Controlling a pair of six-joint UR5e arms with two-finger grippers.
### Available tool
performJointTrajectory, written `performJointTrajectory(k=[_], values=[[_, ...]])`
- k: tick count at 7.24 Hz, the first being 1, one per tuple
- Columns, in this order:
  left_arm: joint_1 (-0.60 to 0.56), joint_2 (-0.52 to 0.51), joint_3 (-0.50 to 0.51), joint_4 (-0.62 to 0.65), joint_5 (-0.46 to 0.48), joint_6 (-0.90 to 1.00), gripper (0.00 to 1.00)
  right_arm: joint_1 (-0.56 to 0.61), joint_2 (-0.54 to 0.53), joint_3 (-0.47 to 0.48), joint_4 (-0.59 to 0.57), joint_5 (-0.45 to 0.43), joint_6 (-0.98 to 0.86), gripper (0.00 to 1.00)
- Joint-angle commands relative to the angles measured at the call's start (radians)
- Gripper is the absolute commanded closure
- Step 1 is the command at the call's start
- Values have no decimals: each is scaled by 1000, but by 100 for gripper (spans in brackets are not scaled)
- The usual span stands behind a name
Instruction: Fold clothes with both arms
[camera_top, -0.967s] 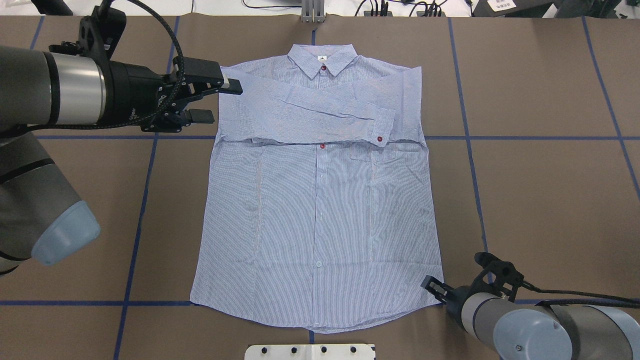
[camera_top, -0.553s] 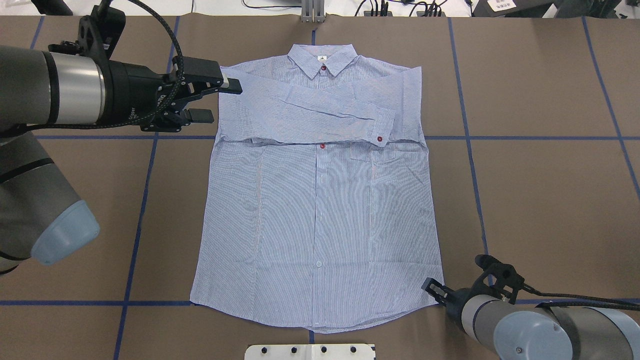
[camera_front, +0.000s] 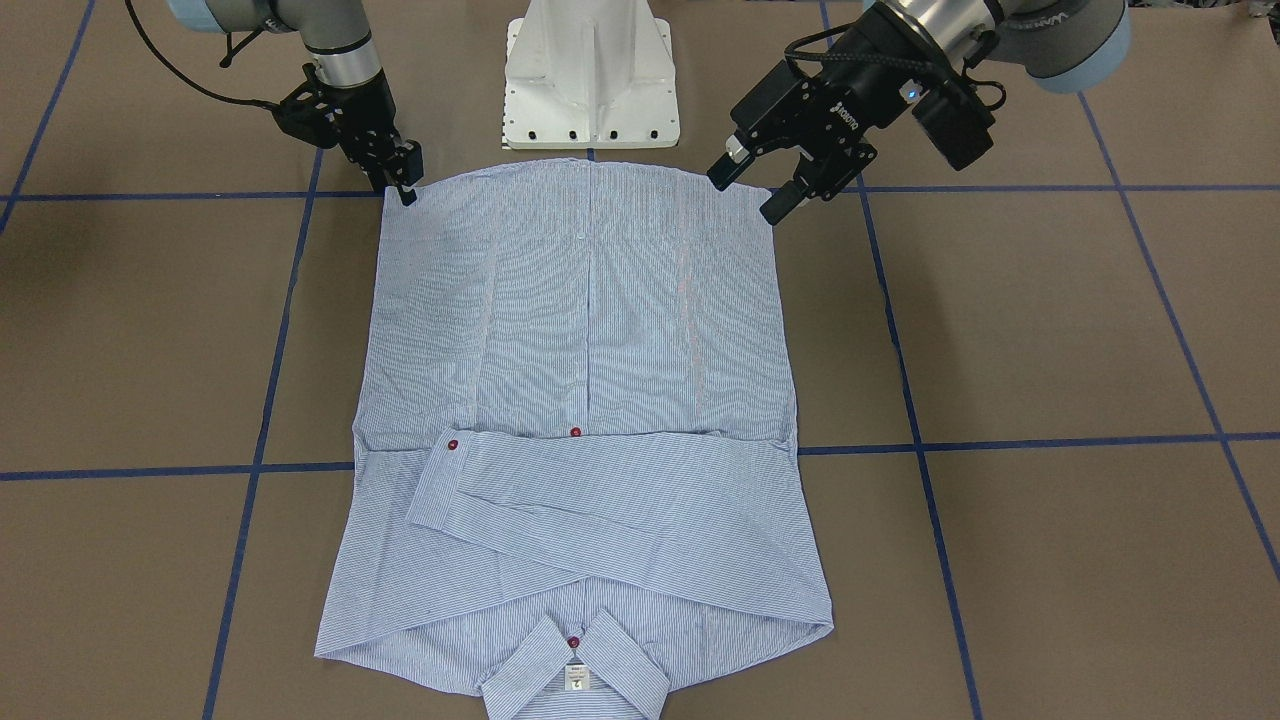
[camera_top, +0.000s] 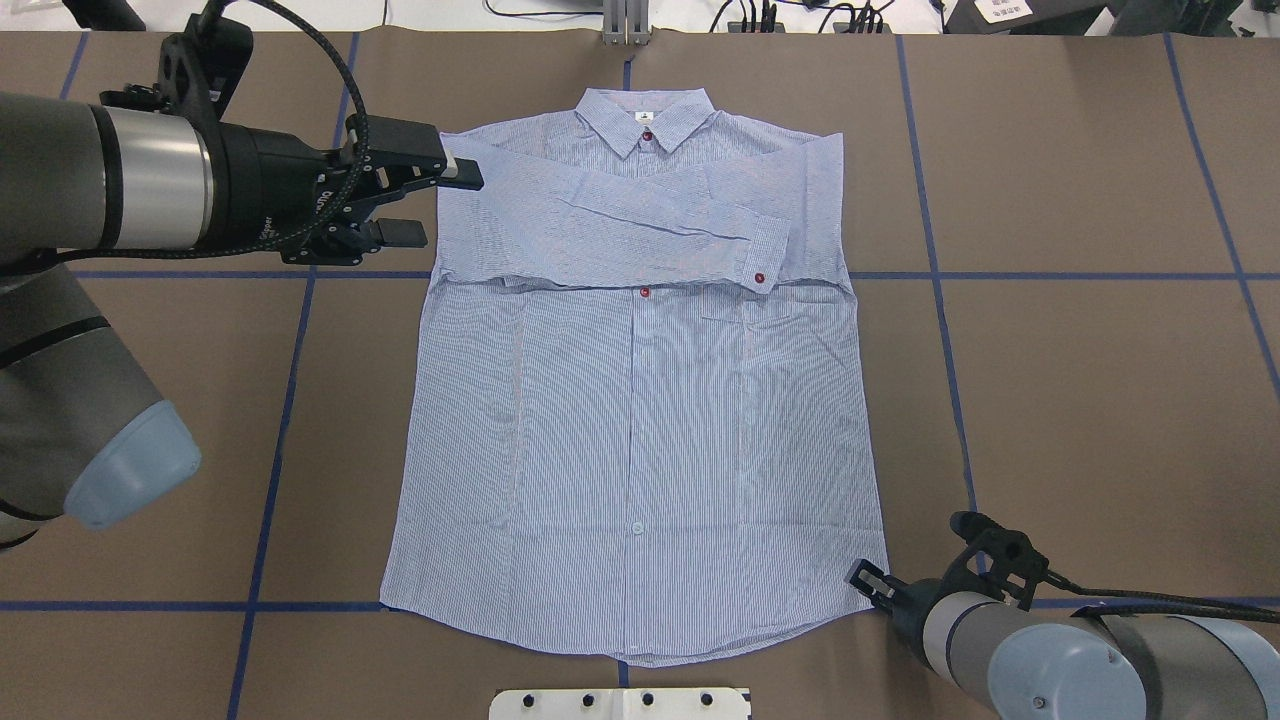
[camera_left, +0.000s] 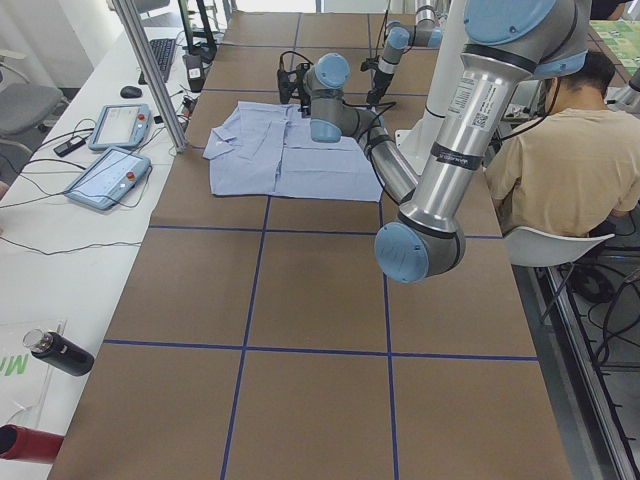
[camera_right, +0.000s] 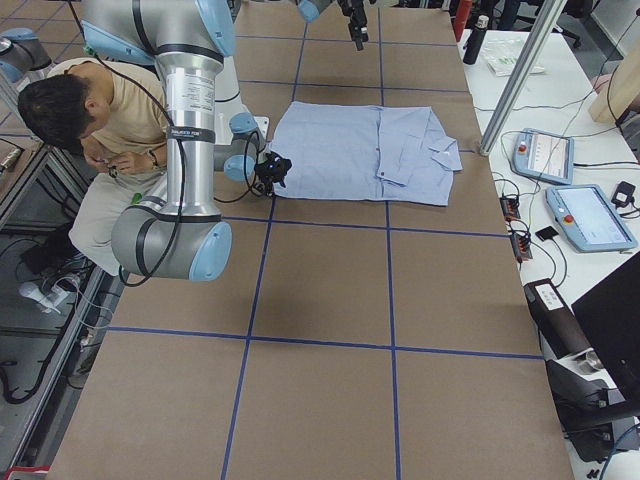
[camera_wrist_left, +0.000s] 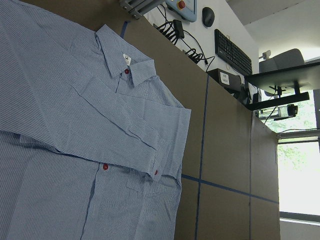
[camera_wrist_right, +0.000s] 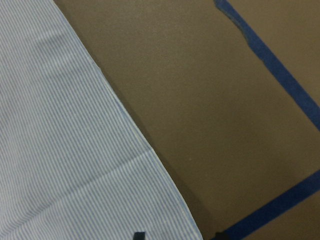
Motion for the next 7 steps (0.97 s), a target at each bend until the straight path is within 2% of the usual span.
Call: performJointTrajectory(k=[1,3,7], values=[[0,-1,5,0,0,0,9,1,0,15,0,6,1,75],[0,-2,10,0,0,0,9,1,-9,32,0,9,7,99],[-3,7,2,2,2,-2,9,1,-17,43,0,11,7,100]])
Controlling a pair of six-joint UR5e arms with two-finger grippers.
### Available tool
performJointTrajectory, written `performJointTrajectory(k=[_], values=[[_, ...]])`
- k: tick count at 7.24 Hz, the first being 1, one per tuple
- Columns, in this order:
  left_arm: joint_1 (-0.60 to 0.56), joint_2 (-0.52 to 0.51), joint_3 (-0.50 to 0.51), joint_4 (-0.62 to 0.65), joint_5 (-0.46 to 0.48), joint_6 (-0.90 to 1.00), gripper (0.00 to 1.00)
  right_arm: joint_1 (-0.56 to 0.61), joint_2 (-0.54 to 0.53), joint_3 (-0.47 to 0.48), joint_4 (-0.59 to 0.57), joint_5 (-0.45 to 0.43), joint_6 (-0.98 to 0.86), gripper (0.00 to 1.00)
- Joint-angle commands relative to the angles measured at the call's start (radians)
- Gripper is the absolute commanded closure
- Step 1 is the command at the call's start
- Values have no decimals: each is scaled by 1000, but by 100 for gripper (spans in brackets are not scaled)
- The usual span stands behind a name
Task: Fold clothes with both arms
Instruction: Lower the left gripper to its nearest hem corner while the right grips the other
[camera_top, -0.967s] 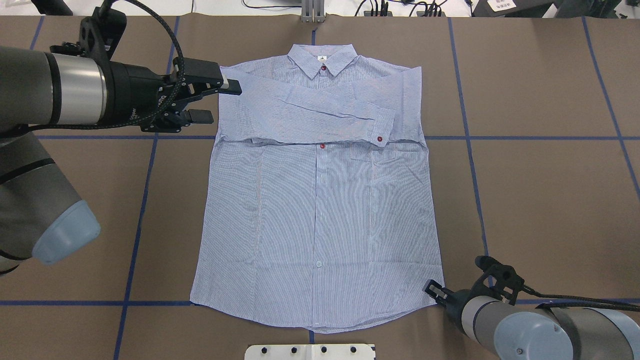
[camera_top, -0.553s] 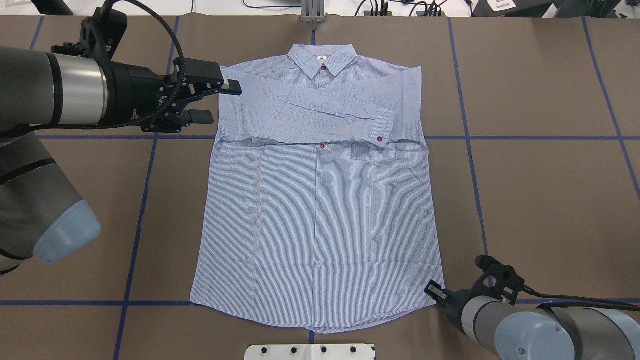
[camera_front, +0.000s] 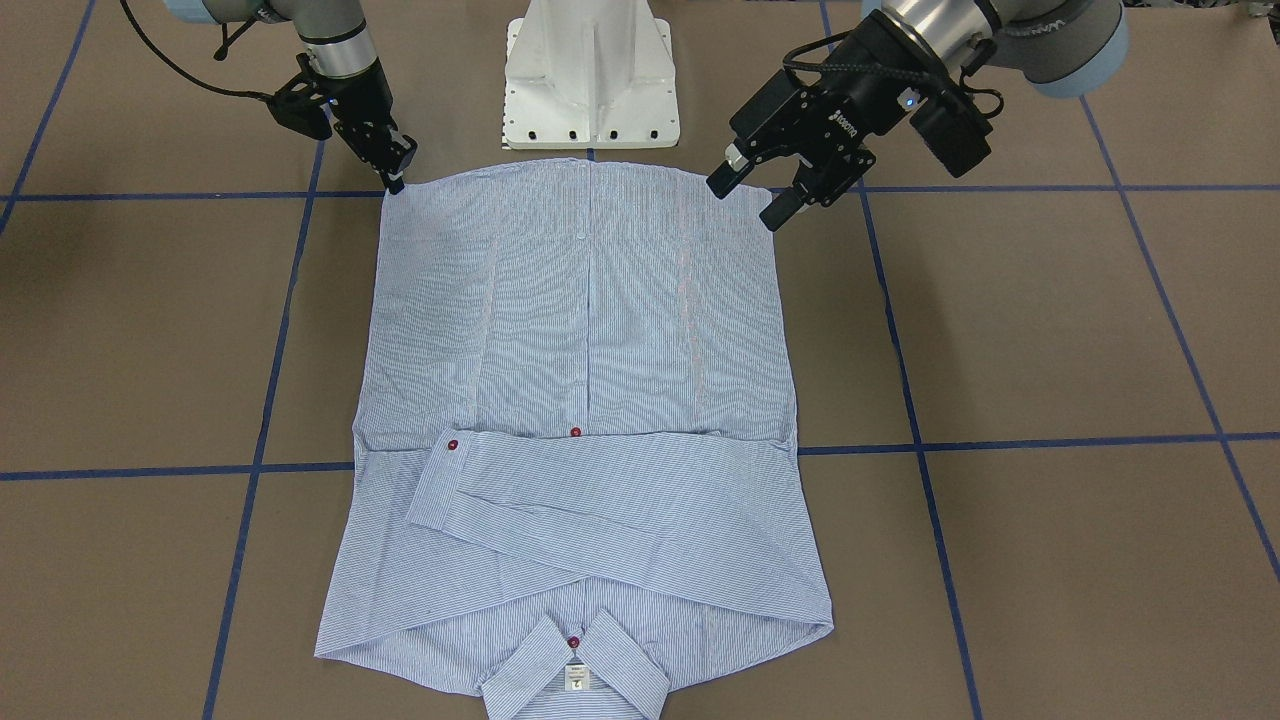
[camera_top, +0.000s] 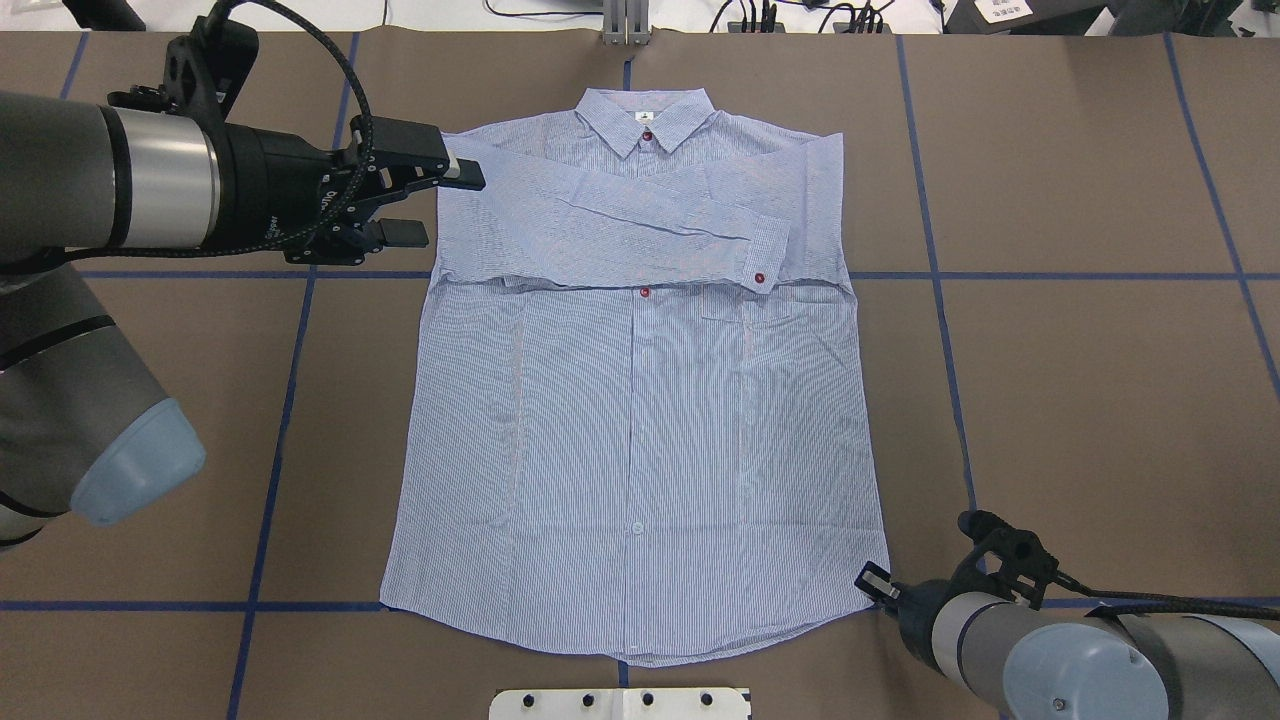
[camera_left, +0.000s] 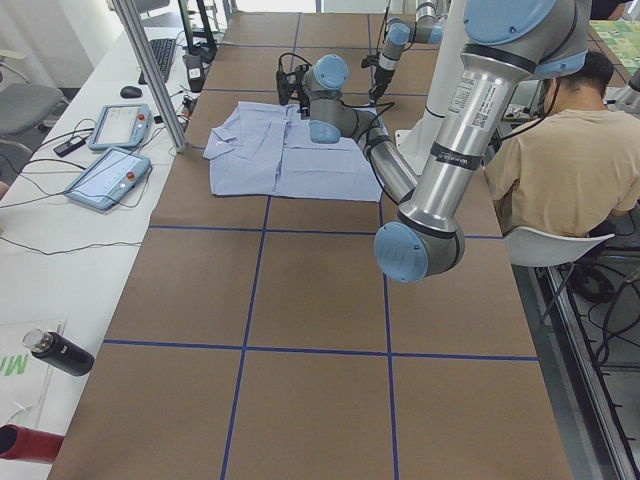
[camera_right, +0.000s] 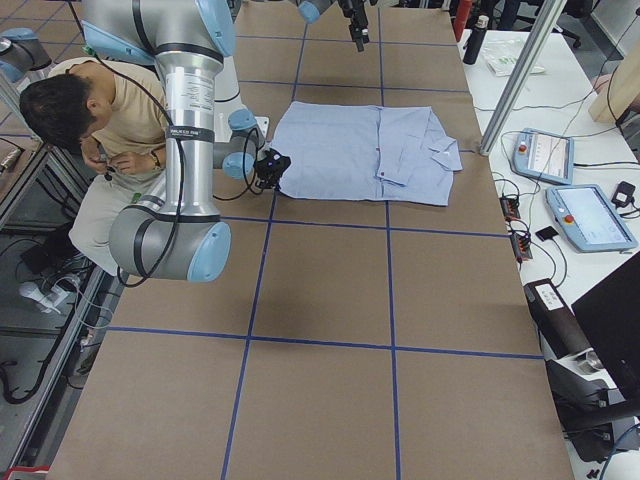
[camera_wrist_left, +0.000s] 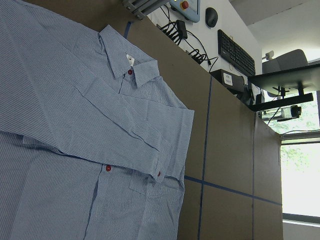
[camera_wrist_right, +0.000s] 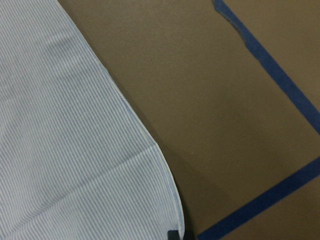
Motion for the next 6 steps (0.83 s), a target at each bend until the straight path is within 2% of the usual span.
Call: performJointTrajectory(k=[1,2,3,4,5,6], values=[[-2,21,-20,59,2,-1,9,2,-1,15,0,6,-1,100],[46,26,-59,204,5,-1,1,3,-8,31,0,28,-1,100],[129,60,-147,366,55,-3,1,5,-30,55,0,49,-1,100],[251,165,-271,462,186,-3,1,5,-39,84,0,74,-1,100],[328,240,-289,466,259,-6,1,11,-42,101,0,94,-1,100],[356,250,-284,463,267,-12,1,32,-42,101,2,120,-1,100]])
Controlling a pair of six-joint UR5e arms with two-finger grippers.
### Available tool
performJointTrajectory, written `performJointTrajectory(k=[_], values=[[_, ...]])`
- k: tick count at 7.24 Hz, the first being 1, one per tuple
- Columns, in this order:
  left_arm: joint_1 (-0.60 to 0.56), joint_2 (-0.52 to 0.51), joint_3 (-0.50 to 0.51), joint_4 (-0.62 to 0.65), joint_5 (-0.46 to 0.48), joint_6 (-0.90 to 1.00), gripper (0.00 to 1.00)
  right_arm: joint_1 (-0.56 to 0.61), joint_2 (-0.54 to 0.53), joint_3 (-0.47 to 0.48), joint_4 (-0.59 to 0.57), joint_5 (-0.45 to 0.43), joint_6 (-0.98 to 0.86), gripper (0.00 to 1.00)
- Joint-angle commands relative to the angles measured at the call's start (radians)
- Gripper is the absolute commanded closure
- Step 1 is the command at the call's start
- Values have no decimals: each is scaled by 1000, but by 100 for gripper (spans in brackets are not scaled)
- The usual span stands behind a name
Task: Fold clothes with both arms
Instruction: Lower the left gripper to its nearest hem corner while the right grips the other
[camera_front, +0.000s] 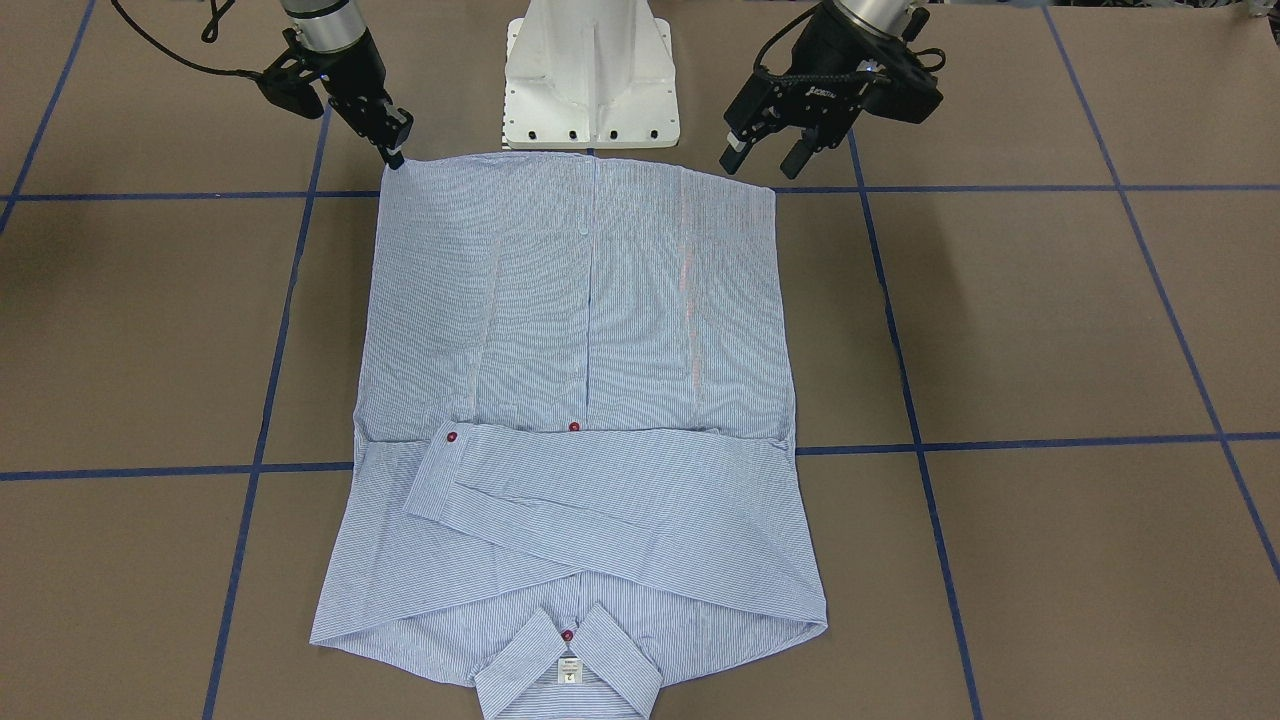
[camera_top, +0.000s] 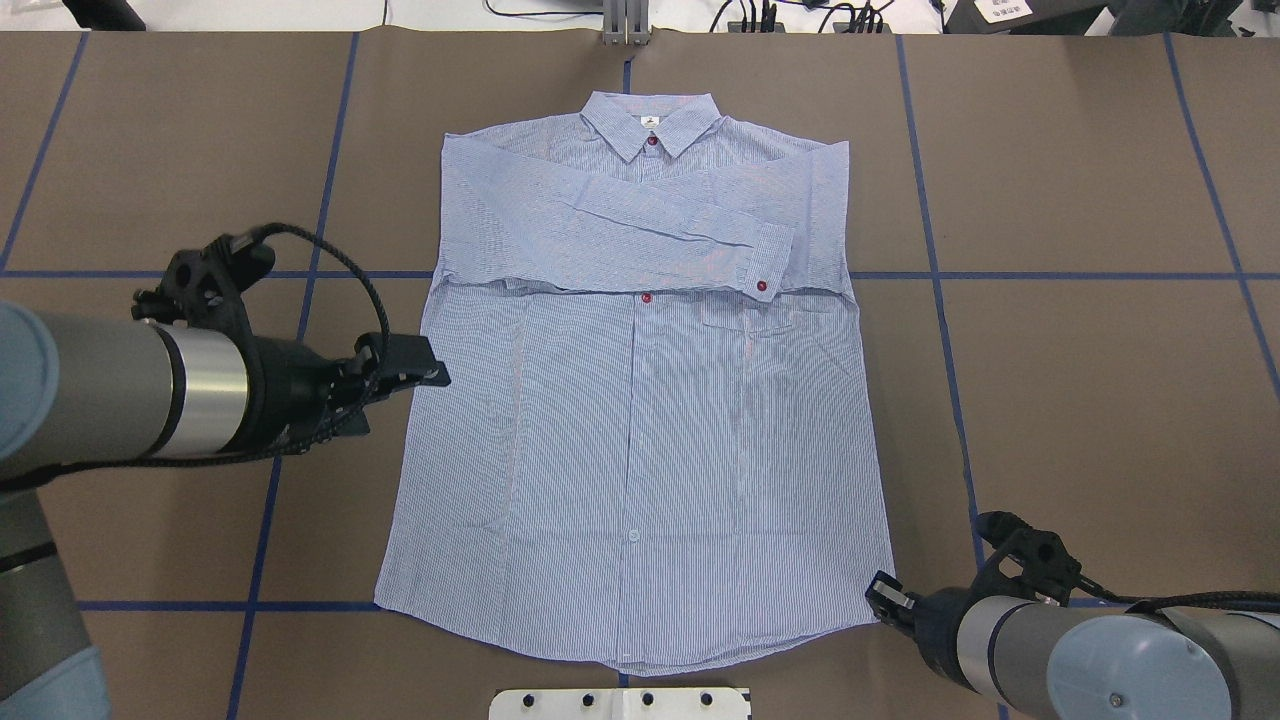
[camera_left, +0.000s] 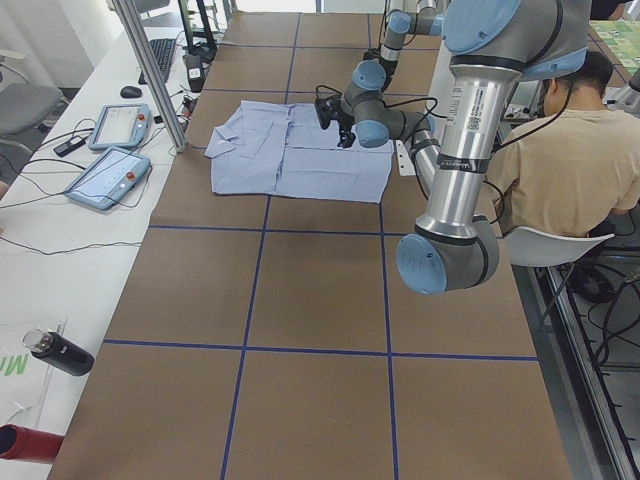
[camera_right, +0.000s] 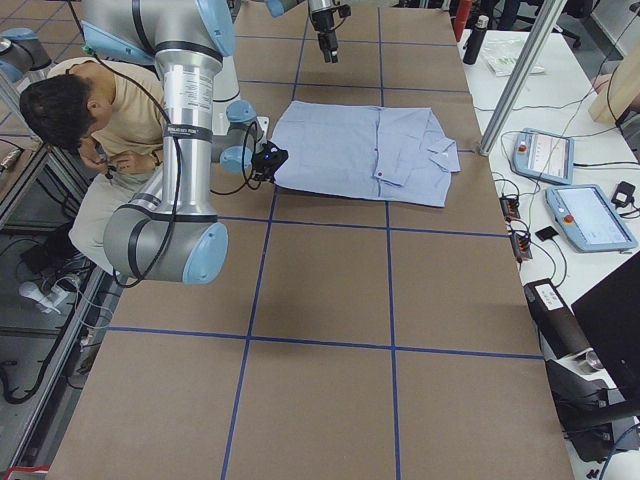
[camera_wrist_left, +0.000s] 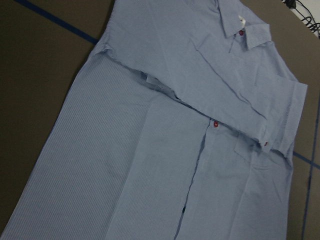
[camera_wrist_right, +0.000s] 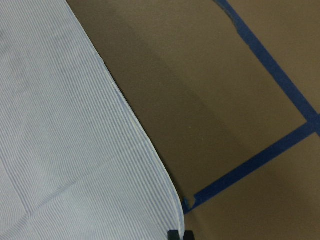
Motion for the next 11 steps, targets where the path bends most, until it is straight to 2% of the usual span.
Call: performJointTrajectory(k=[1,2,5,6,8,10,11], values=[[127,96,-19,14,55,-1,3,36,-5,10,3,49,-2,100],[139,110,-21,-44,61,2,7,58,-3,12,3,68,-2,100],[229,198,-5,-64,65,5,11,77,-2,12,6,116,-2,100],[263,189,66,-80,65,-15,12,77,-2,12,6,116,-3,100],[263,179,193,-228,58,-33,19,79,-5,12,4,114,-5,100],[266,172,226,-236,55,-35,31,79,-11,10,4,116,-5,100],[265,172,229,-236,54,-36,33,80,-9,12,4,116,-6,100]])
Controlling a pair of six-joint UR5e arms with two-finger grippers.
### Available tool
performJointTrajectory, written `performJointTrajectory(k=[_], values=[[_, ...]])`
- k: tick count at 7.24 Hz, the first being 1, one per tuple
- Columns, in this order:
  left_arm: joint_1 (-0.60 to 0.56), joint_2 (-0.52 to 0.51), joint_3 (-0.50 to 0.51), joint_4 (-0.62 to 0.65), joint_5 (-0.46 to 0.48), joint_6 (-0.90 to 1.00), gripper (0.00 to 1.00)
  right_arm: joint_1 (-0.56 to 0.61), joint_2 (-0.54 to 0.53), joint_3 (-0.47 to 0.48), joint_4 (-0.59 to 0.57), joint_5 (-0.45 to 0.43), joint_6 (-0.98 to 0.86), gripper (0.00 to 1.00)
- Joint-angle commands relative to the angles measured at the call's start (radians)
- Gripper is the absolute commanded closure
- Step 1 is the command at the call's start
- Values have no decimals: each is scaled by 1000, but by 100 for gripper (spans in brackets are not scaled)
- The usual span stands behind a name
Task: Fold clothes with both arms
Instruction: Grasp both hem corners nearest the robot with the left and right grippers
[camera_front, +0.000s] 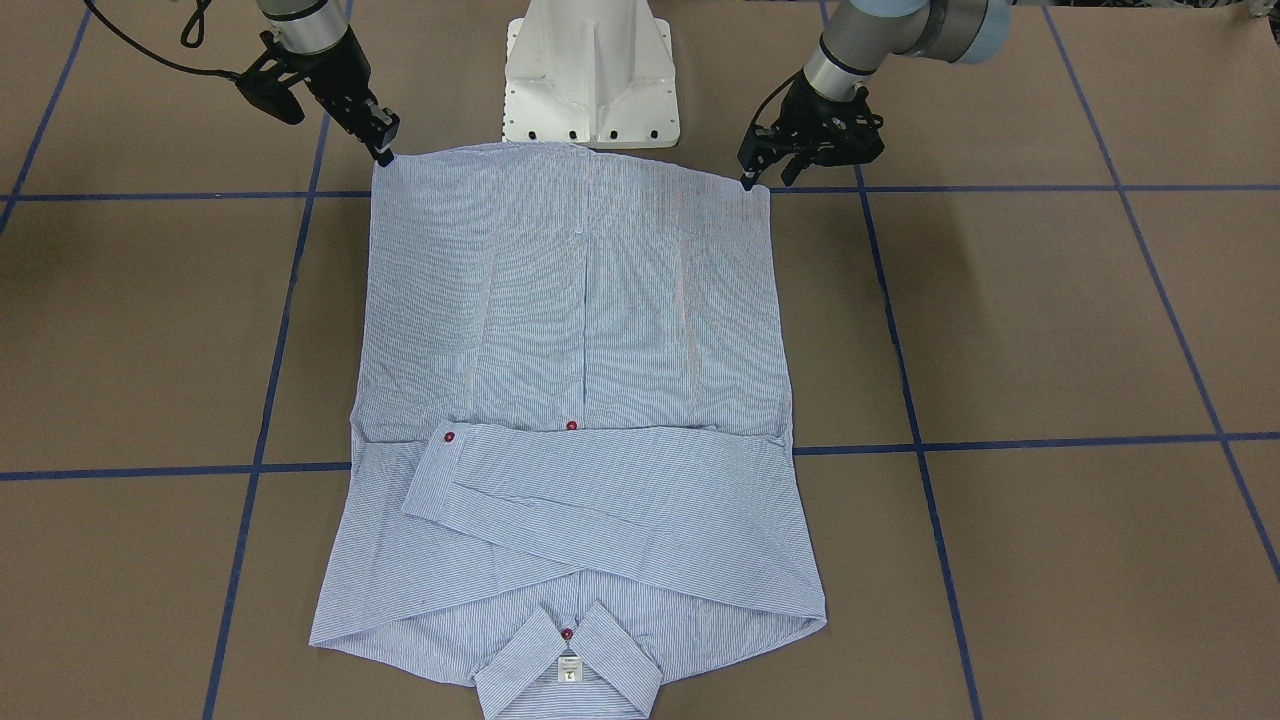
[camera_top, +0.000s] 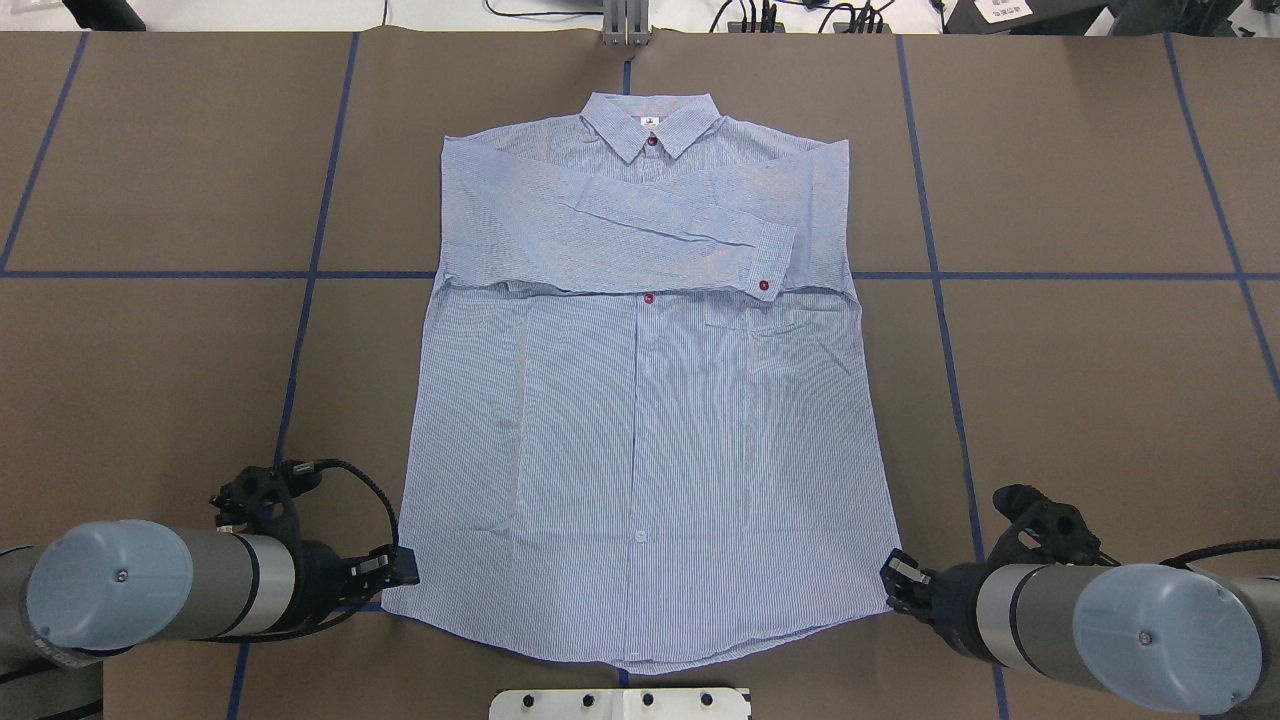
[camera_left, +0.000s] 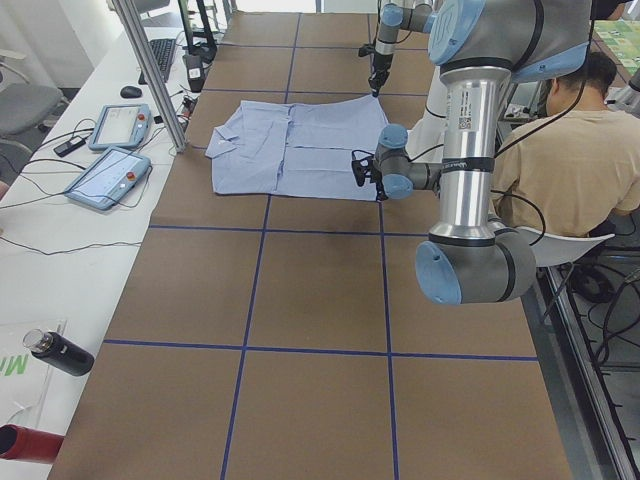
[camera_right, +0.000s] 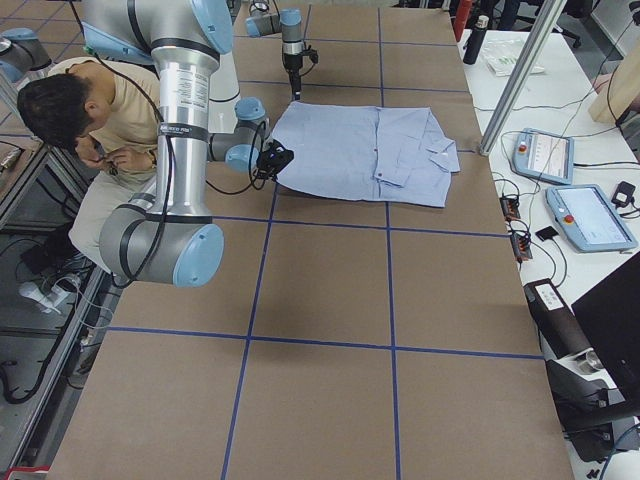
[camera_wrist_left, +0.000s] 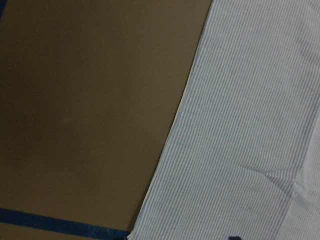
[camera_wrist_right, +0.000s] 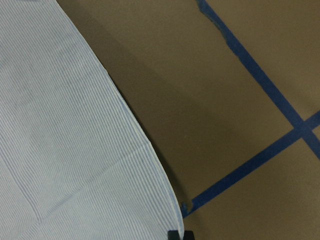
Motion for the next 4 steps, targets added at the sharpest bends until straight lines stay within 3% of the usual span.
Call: performJointTrajectory(k=[1,4], values=[[2,-1,17,-7,-2,-18,36,3,0,1,-1,0,0,100],[14,-8,23,-7,-2,-42,40,6,1,1,-1,0,0,100]])
